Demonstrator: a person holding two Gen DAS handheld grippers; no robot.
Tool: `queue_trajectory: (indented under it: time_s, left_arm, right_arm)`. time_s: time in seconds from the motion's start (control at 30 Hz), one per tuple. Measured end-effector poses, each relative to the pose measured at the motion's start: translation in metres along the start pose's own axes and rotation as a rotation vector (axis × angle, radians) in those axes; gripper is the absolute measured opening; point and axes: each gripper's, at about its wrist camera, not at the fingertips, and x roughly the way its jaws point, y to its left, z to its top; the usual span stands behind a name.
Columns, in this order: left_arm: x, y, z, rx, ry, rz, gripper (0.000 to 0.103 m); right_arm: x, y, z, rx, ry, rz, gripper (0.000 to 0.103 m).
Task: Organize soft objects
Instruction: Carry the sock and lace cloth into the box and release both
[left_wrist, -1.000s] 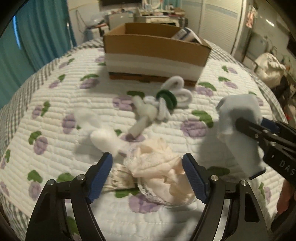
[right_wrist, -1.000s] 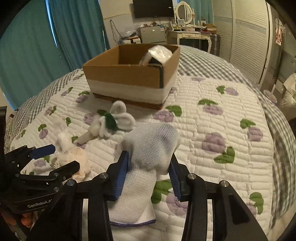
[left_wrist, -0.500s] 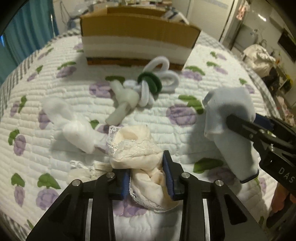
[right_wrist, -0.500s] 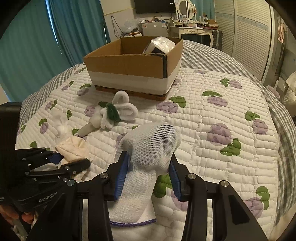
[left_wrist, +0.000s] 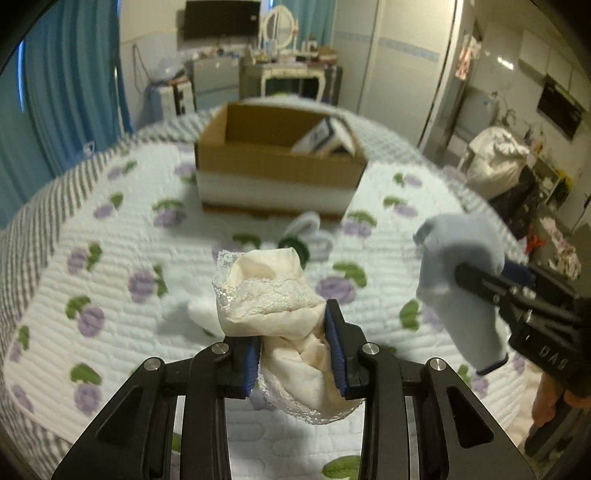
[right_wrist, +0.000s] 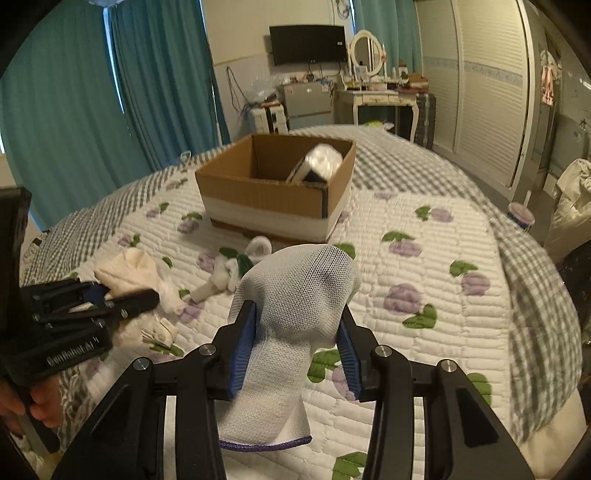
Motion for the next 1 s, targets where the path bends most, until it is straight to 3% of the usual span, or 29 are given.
queue_trajectory:
  time_s: [0.23, 0.47, 0.63, 0.77, 1.0]
  left_arm:
    - [-0.032, 0.003, 0.043, 0.034, -0.109, -0.003, 0.031]
    - [-0.021, 0.018, 0.097, 0.074, -0.165, 0.032, 0.031]
    - [0.015, 0.029, 0.138, 0.118, -0.189, 0.064, 0.031]
    - [0.055, 0.038, 0.163, 0.138, -0.170, 0.044, 0.031]
    - [0.130, 0.053, 0.187, 0.199, -0.128, 0.060, 0.032]
  right_arm:
    - [-0.020, 0.013, 0.036, -0.048, -0.082, 0.011, 0.042]
    - [-0.009, 0.023, 0.104, -0.088, -0.177, 0.032, 0.042]
    - [0.027, 0.022, 0.157, -0.083, -0.201, 0.042, 0.042]
    - [0.071, 0.020, 0.192, -0.064, -0.194, 0.050, 0.042]
    - [0.156, 0.016, 0.223, -0.035, -0.135, 0.043, 0.042]
